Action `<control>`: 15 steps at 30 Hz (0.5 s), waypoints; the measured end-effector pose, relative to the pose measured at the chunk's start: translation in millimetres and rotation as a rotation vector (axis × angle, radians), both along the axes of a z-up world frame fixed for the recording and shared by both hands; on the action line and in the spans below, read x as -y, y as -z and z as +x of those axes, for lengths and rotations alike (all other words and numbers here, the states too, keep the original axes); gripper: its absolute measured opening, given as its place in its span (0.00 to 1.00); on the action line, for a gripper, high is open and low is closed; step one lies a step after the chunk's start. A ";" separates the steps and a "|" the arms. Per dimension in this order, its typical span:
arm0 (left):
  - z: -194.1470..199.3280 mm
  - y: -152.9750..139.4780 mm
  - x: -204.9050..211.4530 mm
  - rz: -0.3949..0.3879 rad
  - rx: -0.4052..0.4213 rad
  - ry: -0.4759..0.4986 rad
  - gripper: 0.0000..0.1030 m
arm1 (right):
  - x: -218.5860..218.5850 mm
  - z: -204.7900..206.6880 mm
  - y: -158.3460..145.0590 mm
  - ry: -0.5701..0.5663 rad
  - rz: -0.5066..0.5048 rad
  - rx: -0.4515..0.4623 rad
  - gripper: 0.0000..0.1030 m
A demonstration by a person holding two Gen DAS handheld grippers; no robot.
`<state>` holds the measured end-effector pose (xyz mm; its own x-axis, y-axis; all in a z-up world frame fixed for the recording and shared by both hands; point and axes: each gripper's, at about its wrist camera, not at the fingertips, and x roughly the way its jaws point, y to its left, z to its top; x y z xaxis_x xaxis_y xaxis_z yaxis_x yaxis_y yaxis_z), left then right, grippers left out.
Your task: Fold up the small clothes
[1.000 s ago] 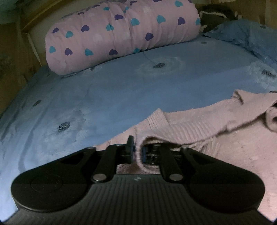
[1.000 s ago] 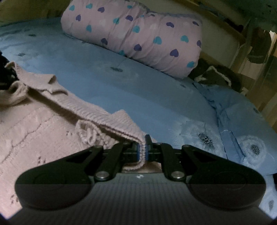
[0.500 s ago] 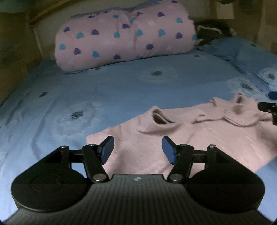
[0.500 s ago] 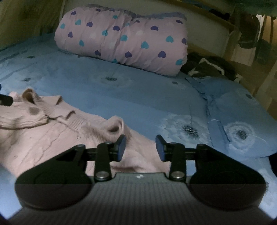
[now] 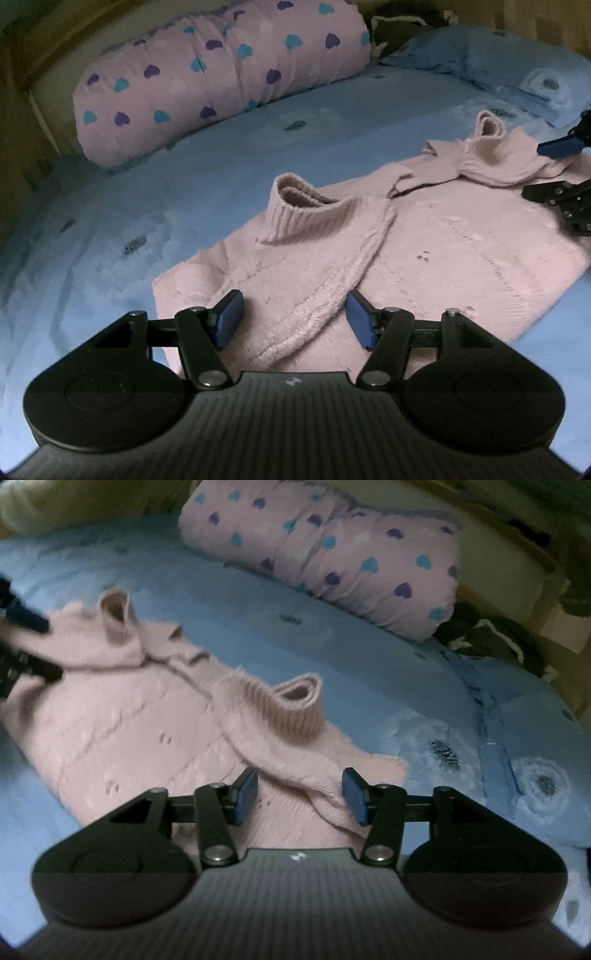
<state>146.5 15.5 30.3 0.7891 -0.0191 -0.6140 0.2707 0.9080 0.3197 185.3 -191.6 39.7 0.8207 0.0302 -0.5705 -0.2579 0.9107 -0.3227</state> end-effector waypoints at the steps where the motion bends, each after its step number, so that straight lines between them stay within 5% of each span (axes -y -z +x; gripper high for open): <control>1: 2.2 0.9 -0.7 0.005 0.007 0.002 0.63 | -1.0 0.0 2.6 -0.005 -0.012 0.002 0.51; 2: 3.4 2.0 -0.9 0.004 0.015 0.002 0.61 | -2.7 0.9 5.2 -0.009 -0.029 0.012 0.51; 4: 6.5 1.7 -2.3 -0.011 0.015 0.005 0.29 | -2.9 3.0 6.9 -0.009 -0.037 0.024 0.50; 6: 10.2 -3.1 -6.7 -0.054 0.016 -0.017 0.16 | -1.4 7.1 6.9 0.001 -0.018 0.031 0.45; 7: 12.3 -6.5 -9.0 -0.070 0.026 -0.036 0.14 | -0.2 9.2 6.7 0.005 -0.001 0.034 0.23; 8: 13.6 -10.6 -13.3 -0.089 0.044 -0.058 0.14 | 1.4 12.6 7.2 0.016 0.020 0.028 0.12; 15: 37.1 -25.8 -60.4 -0.195 0.138 -0.295 0.14 | 20.6 21.2 -4.7 0.167 0.158 0.132 0.10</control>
